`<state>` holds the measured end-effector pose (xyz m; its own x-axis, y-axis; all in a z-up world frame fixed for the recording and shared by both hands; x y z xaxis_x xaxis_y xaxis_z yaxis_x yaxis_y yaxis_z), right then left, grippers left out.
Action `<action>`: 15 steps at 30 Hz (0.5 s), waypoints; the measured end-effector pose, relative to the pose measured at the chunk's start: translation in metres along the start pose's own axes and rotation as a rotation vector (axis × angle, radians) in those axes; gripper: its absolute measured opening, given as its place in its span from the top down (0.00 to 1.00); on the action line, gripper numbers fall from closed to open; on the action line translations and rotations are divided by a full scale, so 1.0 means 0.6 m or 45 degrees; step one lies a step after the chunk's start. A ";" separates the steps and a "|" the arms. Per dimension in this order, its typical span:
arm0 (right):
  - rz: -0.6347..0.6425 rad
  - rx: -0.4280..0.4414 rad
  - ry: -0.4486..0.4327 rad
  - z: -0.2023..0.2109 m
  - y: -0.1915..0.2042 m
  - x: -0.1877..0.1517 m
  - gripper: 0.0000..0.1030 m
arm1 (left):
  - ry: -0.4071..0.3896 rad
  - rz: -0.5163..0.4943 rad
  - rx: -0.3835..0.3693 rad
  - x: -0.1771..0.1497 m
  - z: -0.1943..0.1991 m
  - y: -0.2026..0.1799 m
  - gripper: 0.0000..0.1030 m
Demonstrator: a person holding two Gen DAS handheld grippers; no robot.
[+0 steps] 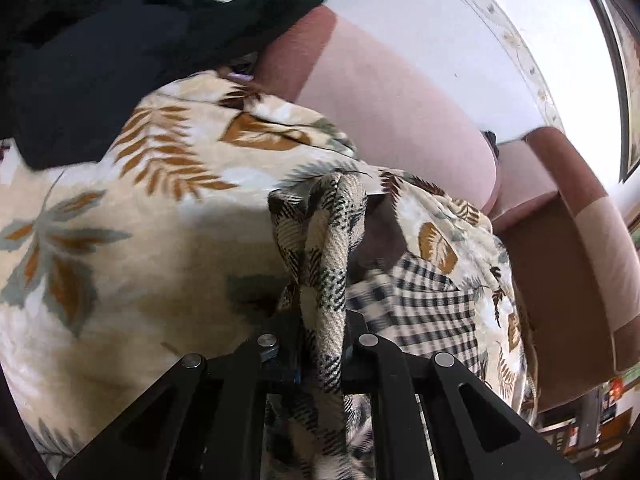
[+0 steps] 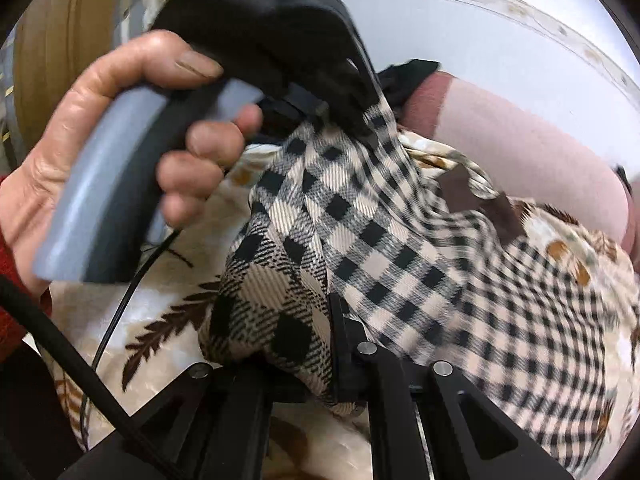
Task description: Fold large clothes
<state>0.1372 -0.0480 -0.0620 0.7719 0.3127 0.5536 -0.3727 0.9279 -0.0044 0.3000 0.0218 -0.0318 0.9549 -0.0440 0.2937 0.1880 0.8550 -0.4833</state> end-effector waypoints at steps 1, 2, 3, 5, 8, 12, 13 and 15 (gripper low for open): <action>-0.031 0.005 -0.008 0.010 -0.018 -0.006 0.94 | 0.006 -0.020 0.024 0.006 -0.007 -0.022 0.92; -0.062 0.009 -0.015 0.020 -0.035 -0.011 0.94 | 0.017 -0.040 0.039 0.010 -0.015 -0.047 0.92; -0.086 0.013 -0.018 0.028 -0.050 -0.013 0.94 | 0.026 -0.066 0.045 0.014 -0.023 -0.074 0.92; -0.162 0.032 -0.015 0.044 -0.097 -0.023 0.94 | 0.036 -0.139 0.070 0.016 -0.041 -0.135 0.92; -0.253 0.045 0.005 0.062 -0.164 -0.047 0.94 | 0.076 -0.236 0.066 0.006 -0.082 -0.228 0.92; -0.375 0.076 0.024 0.083 -0.238 -0.092 0.94 | 0.148 -0.311 0.051 -0.014 -0.151 -0.322 0.92; -0.425 0.096 0.032 0.085 -0.260 -0.106 0.94 | 0.167 -0.325 0.053 -0.019 -0.170 -0.341 0.92; -0.496 0.124 0.038 0.088 -0.287 -0.127 0.94 | 0.209 -0.360 0.072 -0.029 -0.212 -0.384 0.92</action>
<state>0.1152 -0.2422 -0.0597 0.8790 -0.0516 0.4740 -0.0953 0.9550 0.2807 0.2691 -0.2399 -0.0305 0.8918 -0.3626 0.2705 0.4424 0.8241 -0.3539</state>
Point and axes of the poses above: each gripper's, at about its wrist camera, not at the fingertips, and z roughly against the way its jaws point, y to its left, x to its top, the point moved 6 cm from there along -z, roughly the way its jaws point, and after that the axes turned 15 degrees about y, right-handed, at the moved point
